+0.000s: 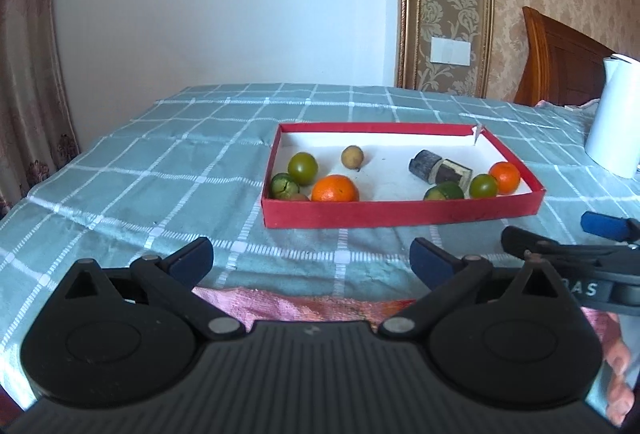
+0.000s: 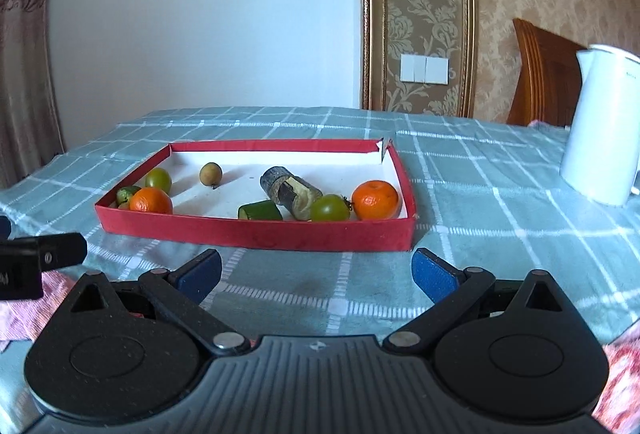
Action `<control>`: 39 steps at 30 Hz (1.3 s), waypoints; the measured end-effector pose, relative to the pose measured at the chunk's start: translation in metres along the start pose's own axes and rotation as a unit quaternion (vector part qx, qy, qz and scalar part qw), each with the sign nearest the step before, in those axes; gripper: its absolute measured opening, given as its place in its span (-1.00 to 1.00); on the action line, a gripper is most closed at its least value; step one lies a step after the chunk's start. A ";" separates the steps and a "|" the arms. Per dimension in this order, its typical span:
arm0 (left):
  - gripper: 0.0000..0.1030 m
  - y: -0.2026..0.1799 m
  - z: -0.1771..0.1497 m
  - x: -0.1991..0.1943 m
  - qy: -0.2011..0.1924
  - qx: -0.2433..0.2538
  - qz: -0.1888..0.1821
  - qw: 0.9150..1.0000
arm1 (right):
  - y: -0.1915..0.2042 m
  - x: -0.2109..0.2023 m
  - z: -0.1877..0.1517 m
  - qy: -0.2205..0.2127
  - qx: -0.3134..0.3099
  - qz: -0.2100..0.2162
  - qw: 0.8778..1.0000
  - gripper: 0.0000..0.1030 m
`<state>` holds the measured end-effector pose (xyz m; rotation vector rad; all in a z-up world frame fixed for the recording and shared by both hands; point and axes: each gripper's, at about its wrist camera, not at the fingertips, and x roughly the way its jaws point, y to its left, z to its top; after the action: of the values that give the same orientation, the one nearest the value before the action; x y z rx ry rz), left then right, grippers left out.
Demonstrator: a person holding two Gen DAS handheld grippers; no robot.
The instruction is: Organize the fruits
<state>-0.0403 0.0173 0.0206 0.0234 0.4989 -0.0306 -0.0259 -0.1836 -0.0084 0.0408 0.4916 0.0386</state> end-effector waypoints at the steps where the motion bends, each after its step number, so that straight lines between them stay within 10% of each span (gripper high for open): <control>1: 1.00 -0.001 0.000 -0.002 -0.003 0.003 0.003 1.000 | -0.001 0.000 0.000 0.002 0.004 0.001 1.000 0.98; 39: 1.00 -0.009 -0.003 0.001 0.019 0.003 -0.022 1.000 | 0.002 0.001 -0.006 0.018 0.008 0.008 1.000 0.98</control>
<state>-0.0411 0.0080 0.0169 0.0178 0.5371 -0.0754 -0.0278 -0.1810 -0.0141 0.0605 0.5283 0.0510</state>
